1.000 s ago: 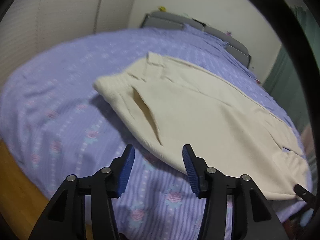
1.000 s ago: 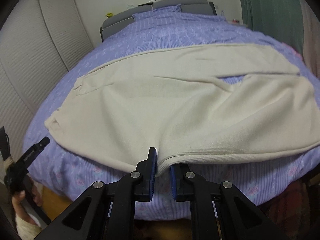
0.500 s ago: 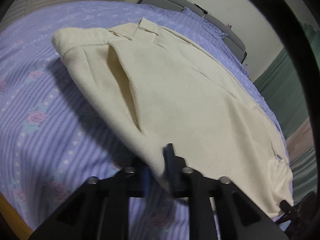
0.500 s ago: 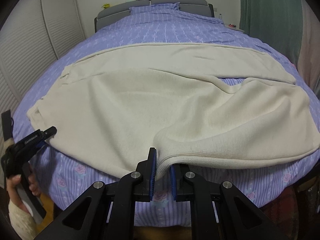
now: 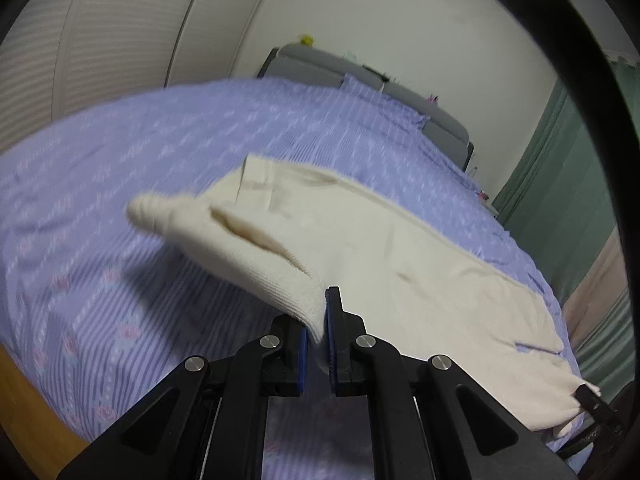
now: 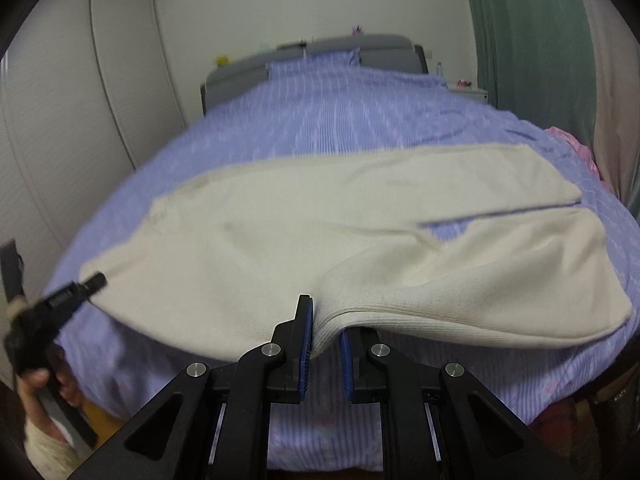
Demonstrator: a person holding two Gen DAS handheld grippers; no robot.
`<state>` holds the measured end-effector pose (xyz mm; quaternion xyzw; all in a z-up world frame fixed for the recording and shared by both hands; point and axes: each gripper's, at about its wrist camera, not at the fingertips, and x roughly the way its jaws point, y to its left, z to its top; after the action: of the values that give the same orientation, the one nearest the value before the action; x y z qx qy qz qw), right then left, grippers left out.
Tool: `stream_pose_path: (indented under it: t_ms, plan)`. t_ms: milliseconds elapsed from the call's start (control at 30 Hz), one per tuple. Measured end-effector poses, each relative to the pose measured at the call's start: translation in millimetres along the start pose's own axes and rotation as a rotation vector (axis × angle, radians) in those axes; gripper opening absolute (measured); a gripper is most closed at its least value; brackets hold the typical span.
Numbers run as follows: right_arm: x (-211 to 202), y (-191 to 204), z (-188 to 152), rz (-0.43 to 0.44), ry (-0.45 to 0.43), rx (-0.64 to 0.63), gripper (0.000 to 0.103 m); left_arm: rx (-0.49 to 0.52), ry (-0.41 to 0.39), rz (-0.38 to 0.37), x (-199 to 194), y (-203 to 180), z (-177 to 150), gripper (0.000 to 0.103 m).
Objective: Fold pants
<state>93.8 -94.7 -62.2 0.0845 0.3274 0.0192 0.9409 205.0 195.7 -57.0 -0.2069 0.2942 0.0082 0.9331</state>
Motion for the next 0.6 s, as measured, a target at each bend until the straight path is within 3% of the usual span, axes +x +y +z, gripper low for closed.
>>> stream_pose_path:
  t_ms: [167, 400, 600]
  plan:
    - [-0.9, -7.7, 33.9, 0.025, -0.055, 0.003, 0.014, 0.040, -0.029, 0.049, -2.3, -20.6, 32.5, 0.009]
    - [43.7, 3.1, 101.0, 0.075, -0.053, -0.033, 0.014, 0.064, -0.009, 0.133, 18.1, -27.5, 85.1, 0.009]
    - [84.5, -1.4, 147.6, 0.098, -0.019, -0.013, 0.014, 0.143, 0.042, 0.210, 66.5, -53.0, 122.2, 0.010]
